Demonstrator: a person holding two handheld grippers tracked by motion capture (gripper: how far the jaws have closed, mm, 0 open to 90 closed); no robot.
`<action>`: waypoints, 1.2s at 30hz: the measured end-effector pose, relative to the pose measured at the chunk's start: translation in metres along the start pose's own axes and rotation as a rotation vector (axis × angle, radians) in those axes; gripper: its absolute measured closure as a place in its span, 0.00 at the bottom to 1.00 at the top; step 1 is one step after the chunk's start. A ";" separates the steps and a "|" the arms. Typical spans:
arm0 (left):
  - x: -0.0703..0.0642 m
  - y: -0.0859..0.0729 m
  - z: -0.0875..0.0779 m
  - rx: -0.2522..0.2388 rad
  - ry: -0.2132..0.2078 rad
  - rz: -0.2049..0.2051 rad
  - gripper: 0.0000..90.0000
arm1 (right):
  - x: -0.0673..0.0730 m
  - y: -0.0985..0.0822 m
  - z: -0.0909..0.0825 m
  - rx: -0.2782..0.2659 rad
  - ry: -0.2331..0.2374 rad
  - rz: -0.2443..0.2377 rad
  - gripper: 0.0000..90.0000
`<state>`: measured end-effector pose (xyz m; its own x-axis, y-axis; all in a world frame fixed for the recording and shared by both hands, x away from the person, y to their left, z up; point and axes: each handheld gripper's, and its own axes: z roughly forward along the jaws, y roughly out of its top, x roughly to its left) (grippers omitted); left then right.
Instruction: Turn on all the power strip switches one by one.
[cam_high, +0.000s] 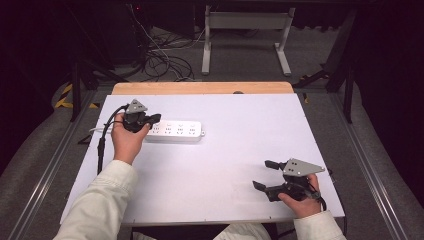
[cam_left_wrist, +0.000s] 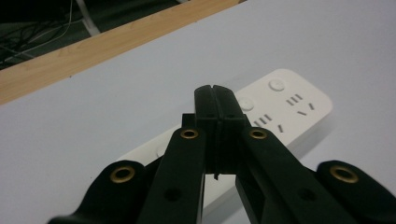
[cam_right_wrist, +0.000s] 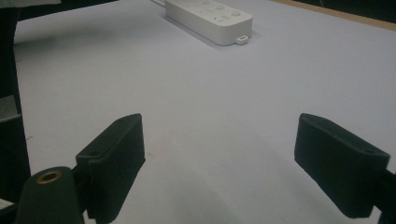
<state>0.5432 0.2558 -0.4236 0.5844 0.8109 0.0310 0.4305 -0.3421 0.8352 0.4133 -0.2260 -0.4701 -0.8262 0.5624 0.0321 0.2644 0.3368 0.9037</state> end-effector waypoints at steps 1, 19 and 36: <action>0.006 -0.003 0.006 0.010 0.008 -0.017 1.00 | 0.000 0.000 0.000 -0.001 0.000 0.003 0.18; 0.024 -0.017 0.030 0.056 0.012 -0.096 1.00 | -0.001 -0.001 0.001 0.000 0.011 0.007 0.18; 0.024 -0.022 0.039 0.116 0.048 -0.088 1.00 | 0.000 0.000 0.000 -0.010 0.022 0.003 0.18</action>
<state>0.5747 0.2637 -0.4628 0.5091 0.8607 -0.0110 0.5565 -0.3194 0.7670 0.4129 -0.2262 -0.4701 -0.8361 0.5468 0.0443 0.2623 0.3276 0.9077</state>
